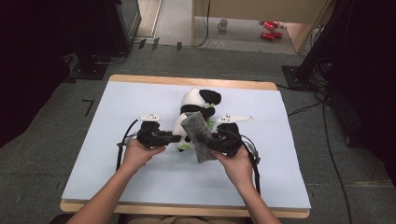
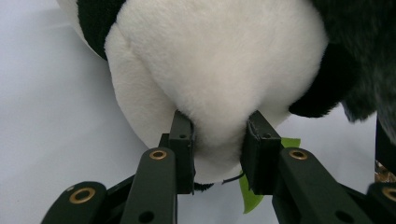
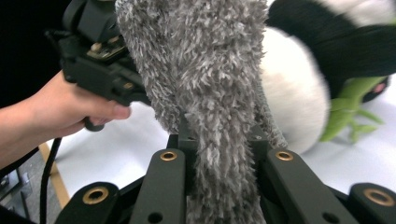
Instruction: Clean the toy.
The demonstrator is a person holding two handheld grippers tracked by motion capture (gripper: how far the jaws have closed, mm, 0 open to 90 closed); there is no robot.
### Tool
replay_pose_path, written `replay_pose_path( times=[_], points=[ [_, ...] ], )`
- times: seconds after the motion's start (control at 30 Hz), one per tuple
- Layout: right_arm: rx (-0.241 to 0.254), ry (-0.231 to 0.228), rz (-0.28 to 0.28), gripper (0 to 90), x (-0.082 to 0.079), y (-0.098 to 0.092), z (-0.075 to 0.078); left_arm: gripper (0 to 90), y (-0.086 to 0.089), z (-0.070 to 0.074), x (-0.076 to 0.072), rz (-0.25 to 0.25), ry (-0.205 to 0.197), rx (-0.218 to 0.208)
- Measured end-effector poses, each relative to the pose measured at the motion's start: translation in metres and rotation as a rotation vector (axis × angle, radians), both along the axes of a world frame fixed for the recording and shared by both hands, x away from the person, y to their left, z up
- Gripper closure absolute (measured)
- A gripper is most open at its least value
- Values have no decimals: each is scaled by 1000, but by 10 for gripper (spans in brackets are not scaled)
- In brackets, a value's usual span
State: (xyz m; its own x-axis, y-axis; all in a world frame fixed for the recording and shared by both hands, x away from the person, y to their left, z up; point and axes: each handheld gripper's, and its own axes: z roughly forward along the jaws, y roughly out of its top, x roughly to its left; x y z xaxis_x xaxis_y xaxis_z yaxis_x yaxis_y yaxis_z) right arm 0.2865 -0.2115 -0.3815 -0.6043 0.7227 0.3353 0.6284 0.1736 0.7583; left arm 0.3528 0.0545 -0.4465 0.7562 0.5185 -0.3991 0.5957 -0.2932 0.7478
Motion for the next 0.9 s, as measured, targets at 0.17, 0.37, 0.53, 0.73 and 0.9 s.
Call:
replay_pose_path(
  times=[0.17, 0.37, 0.53, 0.73, 0.9],
  points=[
    [-11, 4, 32, 764, -3, 16, -9, 691, -4, -1, -1, 13, 10, 1],
    [-32, -12, 49, 763, -2, 24, -26, 695, -6, -2, 0, 31, 48, -2],
    [-105, -76, 68, 764, -4, 31, -40, 699, -5, -2, 1, 46, 64, -7],
    [-172, -14, 95, 763, 1, 42, -66, 698, -5, -2, 1, 42, 69, -16],
    [-157, -5, 102, 765, 6, 42, -72, 698, -4, -3, 2, 45, 71, -18]
  ],
)
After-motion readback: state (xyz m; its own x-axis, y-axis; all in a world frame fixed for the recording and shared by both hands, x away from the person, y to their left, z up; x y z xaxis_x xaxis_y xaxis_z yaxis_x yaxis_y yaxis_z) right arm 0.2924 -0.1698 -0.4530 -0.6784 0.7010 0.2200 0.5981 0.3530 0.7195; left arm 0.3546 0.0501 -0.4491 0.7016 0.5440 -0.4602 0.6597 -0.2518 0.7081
